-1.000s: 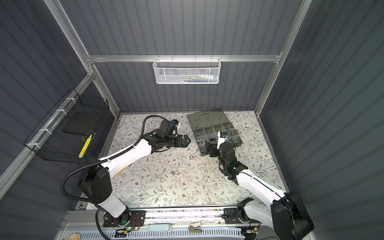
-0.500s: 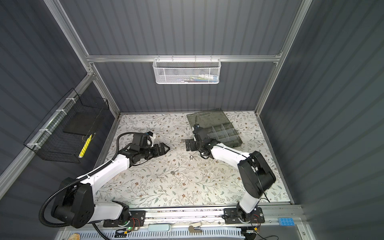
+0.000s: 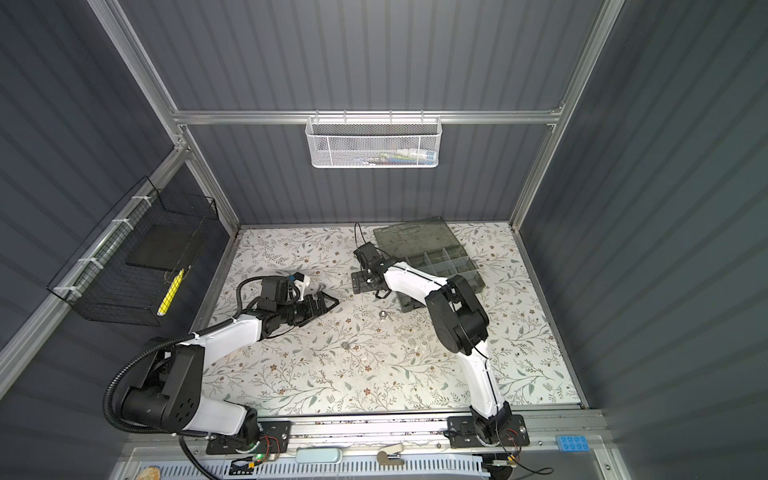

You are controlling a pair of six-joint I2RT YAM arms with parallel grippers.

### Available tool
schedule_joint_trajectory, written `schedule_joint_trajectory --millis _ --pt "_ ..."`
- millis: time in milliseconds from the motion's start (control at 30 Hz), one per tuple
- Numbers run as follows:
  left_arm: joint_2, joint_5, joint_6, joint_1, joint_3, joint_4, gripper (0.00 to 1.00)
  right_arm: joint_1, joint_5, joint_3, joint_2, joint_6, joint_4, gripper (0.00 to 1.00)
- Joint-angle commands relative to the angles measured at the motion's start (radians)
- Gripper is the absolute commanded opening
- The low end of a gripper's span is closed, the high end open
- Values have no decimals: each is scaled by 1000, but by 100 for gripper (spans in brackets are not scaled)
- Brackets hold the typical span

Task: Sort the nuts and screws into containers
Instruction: 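Lower the right gripper onto a silver hex bolt and close it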

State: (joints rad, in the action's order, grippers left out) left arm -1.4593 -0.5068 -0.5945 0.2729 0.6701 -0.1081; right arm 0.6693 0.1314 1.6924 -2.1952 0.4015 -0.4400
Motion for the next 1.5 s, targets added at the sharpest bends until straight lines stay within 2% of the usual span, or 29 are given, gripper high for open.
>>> schedule_joint_trajectory --millis 0,267,500,1067,1333,1467 --pt "7 -8 50 -6 -29 -62 100 -13 22 76 -52 29 -108 96" --pt "-47 -47 24 -8 -74 -170 100 -24 10 229 -162 22 -186 90" --pt "-55 -45 28 -8 -75 -171 100 -23 6 307 -234 32 -235 84" --pt "-59 -45 26 -8 -80 -183 100 -27 -31 445 -303 2 -359 69" --pt "-54 -45 28 -8 -81 -182 100 -28 -52 463 -307 3 -375 48" --pt "-38 -37 35 -8 -83 -172 100 -28 -62 459 -294 6 -376 44"
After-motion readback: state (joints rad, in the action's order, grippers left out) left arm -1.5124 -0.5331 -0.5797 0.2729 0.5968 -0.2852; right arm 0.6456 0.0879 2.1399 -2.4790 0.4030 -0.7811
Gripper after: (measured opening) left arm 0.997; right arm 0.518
